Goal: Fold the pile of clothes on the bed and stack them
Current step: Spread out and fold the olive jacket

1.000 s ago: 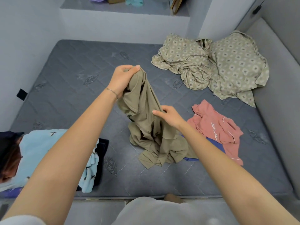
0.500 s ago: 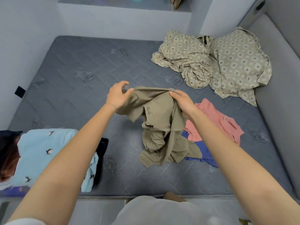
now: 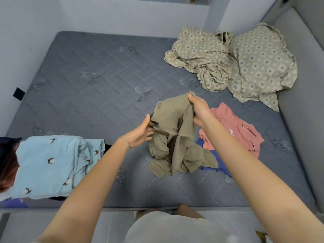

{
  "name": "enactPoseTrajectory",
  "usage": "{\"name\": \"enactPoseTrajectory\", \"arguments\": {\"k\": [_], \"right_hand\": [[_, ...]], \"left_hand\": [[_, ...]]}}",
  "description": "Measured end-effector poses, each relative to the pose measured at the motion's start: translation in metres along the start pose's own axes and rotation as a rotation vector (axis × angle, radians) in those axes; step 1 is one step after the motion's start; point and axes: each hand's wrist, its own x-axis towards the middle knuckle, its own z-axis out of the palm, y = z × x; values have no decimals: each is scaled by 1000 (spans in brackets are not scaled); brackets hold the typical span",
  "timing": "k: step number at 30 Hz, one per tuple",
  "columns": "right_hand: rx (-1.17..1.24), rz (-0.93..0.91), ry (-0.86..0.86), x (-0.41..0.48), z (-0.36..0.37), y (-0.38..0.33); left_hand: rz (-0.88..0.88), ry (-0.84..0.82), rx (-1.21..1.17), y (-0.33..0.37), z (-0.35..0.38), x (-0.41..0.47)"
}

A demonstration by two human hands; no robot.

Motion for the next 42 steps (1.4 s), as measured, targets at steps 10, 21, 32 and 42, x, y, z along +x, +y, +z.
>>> {"name": "enactPoseTrajectory", "arguments": {"k": [10, 21, 32, 42], "right_hand": [[-579, -128, 104, 14, -22, 19], [-625, 21, 76, 1, -3, 52], [-773, -507, 257, -3, 7, 6], [-597, -412, 340, -32, 11, 19]], "left_hand": [[377, 350, -30, 26, 5, 7], [460, 291, -100, 48, 7, -2], [325, 330, 309, 46, -31, -8], [82, 266, 447, 14, -67, -1]]}}
